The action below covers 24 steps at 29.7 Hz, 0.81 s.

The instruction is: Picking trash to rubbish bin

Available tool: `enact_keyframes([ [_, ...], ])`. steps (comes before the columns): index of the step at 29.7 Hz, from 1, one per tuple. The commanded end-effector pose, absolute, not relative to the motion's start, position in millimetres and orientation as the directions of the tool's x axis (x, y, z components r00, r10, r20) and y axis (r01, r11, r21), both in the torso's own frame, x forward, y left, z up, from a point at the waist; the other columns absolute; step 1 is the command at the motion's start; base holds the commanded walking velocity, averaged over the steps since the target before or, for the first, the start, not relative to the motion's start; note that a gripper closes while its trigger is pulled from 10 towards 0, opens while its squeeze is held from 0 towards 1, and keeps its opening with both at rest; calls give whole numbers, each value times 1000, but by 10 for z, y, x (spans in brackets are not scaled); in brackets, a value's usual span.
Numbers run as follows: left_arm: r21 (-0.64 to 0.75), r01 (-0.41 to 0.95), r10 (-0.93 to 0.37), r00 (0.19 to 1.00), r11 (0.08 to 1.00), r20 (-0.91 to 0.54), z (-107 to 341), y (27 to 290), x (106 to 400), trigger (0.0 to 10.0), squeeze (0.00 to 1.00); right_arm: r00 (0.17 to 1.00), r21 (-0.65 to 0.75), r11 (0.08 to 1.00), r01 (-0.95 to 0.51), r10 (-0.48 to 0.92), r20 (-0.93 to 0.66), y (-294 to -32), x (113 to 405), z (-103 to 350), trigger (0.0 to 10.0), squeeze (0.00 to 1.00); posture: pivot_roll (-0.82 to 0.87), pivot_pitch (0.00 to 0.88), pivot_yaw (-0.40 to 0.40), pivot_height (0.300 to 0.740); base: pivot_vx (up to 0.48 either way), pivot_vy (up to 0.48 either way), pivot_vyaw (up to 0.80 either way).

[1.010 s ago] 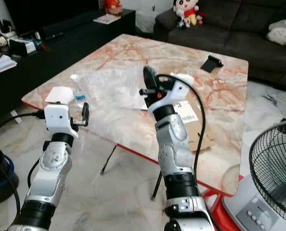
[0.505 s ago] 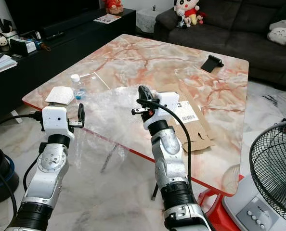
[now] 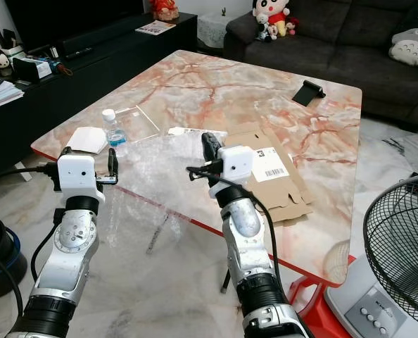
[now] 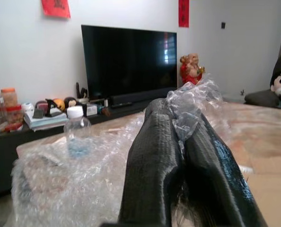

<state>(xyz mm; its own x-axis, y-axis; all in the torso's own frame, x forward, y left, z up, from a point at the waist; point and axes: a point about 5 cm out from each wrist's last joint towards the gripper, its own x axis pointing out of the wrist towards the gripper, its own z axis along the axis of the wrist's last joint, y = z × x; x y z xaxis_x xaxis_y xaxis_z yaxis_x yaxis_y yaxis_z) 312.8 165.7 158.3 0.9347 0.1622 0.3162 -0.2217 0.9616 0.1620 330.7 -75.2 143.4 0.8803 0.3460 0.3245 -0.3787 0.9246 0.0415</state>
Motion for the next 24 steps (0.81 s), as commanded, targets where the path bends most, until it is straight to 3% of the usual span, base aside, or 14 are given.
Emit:
enact_keyframes([
  [1,169,-226,153,920,959,361,1670,1632,3128,10000,0,874,28,920,-390,361,325,-702,3289,1414,10000,0,40,0,-6,740,0,0,0],
  [24,165,-224,156,924,961,350,1627,1606,3102,10000,0,882,64,915,-397,362,303,-727,3304,1378,10000,0,33,26,-20,740,0,0,0],
])
